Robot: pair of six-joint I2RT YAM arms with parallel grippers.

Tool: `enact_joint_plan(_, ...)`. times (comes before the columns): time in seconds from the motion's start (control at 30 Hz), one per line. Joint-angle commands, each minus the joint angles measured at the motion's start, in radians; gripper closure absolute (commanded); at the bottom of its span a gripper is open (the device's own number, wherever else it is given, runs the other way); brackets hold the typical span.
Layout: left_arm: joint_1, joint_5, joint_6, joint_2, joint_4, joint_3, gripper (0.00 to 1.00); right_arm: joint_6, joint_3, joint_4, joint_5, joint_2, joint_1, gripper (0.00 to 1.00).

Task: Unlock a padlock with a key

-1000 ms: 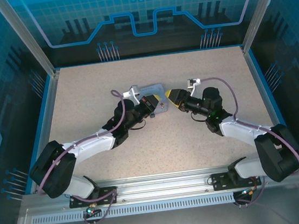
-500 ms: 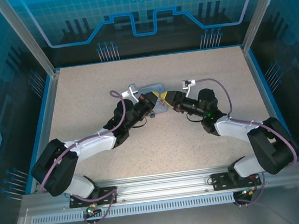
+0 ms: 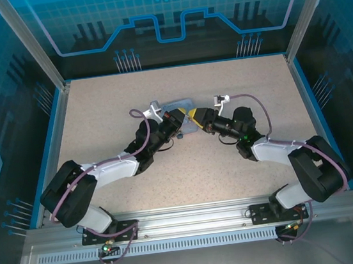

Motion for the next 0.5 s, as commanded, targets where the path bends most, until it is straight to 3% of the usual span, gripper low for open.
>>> enact_joint_plan(0.0, 0.008, -0.026, -0.015, 0.006, 0.061, -0.005, 1.00, 0.002, -0.008, 0.037, 0.026, 0.010, 0.014, 0.55)
enact_joint_plan(0.47, 0.008, -0.037, -0.004, -0.004, 0.053, -0.007, 1.00, 0.050, -0.011, 0.121, -0.006, 0.063, 0.022, 0.61)
